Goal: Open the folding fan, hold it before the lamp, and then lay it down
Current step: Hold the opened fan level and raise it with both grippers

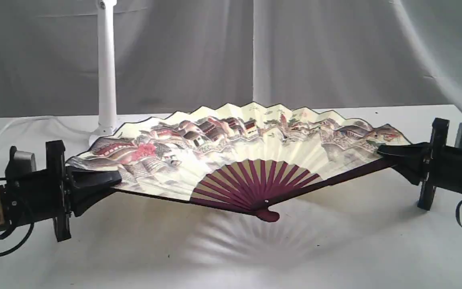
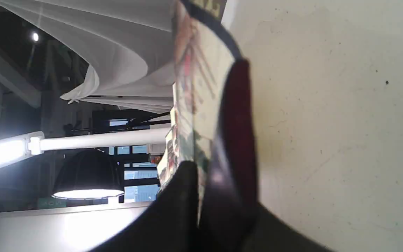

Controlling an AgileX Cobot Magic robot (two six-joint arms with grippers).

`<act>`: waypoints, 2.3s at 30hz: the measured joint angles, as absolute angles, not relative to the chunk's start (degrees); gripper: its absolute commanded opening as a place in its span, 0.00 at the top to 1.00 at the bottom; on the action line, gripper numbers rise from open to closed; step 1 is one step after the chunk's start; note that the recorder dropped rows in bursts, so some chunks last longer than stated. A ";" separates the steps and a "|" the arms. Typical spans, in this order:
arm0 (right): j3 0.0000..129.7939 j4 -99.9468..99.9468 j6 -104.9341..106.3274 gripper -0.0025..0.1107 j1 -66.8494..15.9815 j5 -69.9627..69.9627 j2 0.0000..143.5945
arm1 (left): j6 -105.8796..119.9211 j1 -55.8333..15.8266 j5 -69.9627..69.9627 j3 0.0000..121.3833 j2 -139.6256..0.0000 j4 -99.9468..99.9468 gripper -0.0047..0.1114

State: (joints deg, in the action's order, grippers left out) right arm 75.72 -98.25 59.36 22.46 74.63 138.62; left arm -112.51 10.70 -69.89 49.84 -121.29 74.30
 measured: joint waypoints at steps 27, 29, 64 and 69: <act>75.65 -98.25 56.65 0.98 23.70 74.63 132.49 | -116.53 10.60 -70.68 49.71 -114.63 75.93 0.96; 75.60 -98.25 56.16 0.98 23.70 74.63 131.62 | -117.31 10.60 -70.63 49.71 -113.79 76.03 0.96; 77.62 -98.60 46.90 0.98 23.96 74.72 120.48 | -121.35 10.60 -71.25 49.67 -103.48 73.80 0.96; 78.94 -98.46 45.16 0.98 23.85 74.72 120.11 | -121.35 10.60 -71.61 49.67 -103.23 72.86 0.96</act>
